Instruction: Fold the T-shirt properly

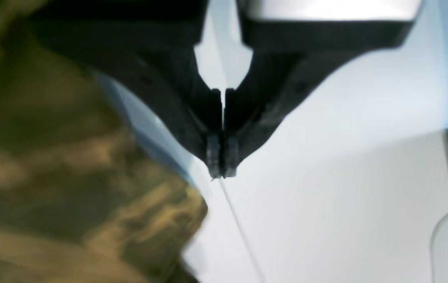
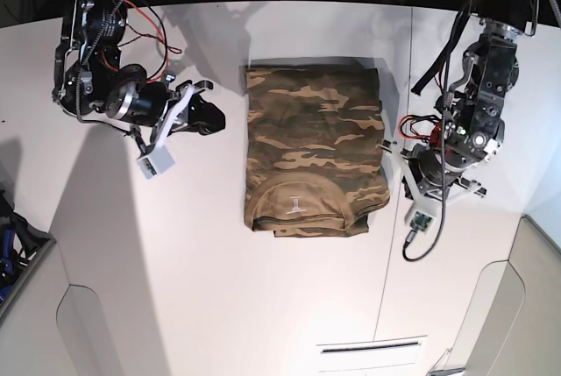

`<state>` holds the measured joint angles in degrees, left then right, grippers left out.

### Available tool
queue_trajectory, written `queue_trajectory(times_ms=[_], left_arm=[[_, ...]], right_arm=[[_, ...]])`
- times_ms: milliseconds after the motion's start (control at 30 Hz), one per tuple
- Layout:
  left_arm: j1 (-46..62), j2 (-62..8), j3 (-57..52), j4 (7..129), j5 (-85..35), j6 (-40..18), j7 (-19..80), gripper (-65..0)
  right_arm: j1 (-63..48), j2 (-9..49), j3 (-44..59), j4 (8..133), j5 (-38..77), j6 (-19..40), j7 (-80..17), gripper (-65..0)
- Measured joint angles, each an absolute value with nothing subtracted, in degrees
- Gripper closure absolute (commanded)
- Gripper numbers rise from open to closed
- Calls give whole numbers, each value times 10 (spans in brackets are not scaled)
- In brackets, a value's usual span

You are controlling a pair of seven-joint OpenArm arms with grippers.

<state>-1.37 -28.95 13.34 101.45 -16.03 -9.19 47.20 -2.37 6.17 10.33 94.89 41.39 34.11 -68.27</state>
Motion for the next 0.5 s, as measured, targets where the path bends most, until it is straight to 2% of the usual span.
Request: queue_trajectory(times_ms=[133,300,500], left_arm=[[62,-309,124,1070,-160,-79,476,0],[171,-312,54,1127,-160,-79,484,0],[305,-312,-32,1207,-210,-106,486,0]], right_arm=[[-47,109,104,950,446,340,-685,0],[-105,141,103,951,484,341,-684,0],[-186,188,103,952,527,345,-684,0]])
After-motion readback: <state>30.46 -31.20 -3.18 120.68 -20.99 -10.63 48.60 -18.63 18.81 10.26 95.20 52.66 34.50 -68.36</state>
